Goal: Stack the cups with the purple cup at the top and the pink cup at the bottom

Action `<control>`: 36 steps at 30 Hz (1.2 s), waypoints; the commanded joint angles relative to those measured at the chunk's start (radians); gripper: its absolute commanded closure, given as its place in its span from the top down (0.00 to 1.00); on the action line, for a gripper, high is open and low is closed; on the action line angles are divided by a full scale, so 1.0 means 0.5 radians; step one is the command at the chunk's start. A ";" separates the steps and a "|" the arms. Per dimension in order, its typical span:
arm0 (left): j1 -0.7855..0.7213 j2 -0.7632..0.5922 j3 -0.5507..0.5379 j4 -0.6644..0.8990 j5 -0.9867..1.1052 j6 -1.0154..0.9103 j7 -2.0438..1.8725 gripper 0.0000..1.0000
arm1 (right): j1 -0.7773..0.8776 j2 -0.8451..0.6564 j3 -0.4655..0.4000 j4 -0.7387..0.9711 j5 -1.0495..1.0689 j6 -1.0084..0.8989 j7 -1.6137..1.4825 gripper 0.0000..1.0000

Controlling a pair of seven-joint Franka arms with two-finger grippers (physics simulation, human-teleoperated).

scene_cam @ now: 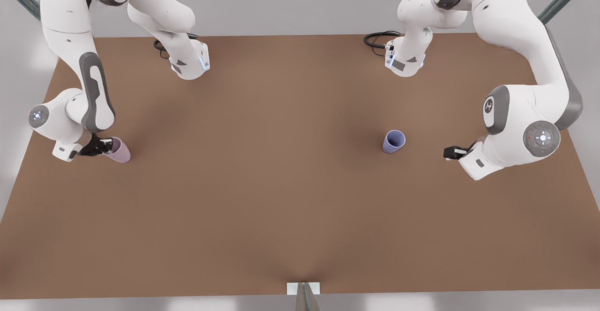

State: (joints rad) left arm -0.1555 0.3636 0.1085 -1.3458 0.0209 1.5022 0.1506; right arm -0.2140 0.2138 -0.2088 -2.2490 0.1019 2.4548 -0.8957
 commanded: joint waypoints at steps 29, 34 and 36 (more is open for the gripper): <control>-0.039 -0.500 -0.168 -1.824 -0.088 1.591 -0.093 1.00 | 1.821 1.370 0.743 2.209 -0.357 -0.838 4.448 0.21; -0.039 -0.485 -0.220 -1.923 -0.091 1.585 -0.096 1.00 | 1.830 1.425 0.743 2.209 -0.357 -0.789 4.448 0.21; -0.039 -0.470 -0.220 -1.953 -0.091 1.585 -0.093 1.00 | 1.830 1.429 0.743 2.209 -0.354 -0.789 4.451 0.46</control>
State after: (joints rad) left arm -0.1783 0.1281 -0.0008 -2.3160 -0.0250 2.2704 0.1187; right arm 0.7005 0.9278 0.1627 -1.1445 -0.0757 2.0444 0.8505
